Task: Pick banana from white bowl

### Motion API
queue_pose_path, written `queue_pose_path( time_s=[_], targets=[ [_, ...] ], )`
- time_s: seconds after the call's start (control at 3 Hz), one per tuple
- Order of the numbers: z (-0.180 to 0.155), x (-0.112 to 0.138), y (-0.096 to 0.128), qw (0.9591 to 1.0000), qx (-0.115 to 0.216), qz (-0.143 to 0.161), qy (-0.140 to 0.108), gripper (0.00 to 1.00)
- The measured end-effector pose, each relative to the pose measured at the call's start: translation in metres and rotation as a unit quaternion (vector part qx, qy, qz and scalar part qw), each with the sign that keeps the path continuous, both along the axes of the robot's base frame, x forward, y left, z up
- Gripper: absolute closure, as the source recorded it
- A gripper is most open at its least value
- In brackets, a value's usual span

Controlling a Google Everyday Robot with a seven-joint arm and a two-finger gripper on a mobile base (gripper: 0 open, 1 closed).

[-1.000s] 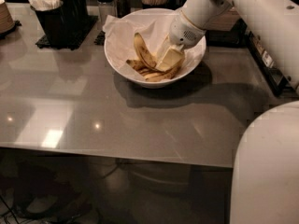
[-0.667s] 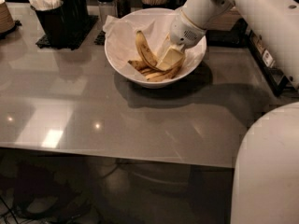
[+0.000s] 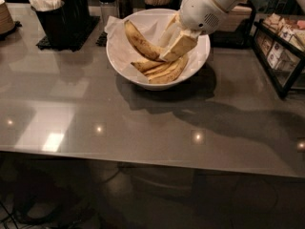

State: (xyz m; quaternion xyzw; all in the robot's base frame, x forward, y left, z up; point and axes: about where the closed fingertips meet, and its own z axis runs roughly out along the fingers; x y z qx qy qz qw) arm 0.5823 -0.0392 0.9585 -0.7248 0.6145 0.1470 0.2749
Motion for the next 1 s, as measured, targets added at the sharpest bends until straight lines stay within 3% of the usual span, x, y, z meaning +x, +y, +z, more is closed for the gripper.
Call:
queue_pose_path(
  time_s=[0.33,0.67,1.0],
  targets=[
    [0.032,-0.034,0.004,0.9993,0.012,0.027,-0.023,1.0],
    [0.032,-0.054,0.0,0.9968,0.062,0.045,-0.025,1.0],
    [0.036,-0.058,-0.004,0.9962,0.072,0.042,-0.025,1.0]
  ],
)
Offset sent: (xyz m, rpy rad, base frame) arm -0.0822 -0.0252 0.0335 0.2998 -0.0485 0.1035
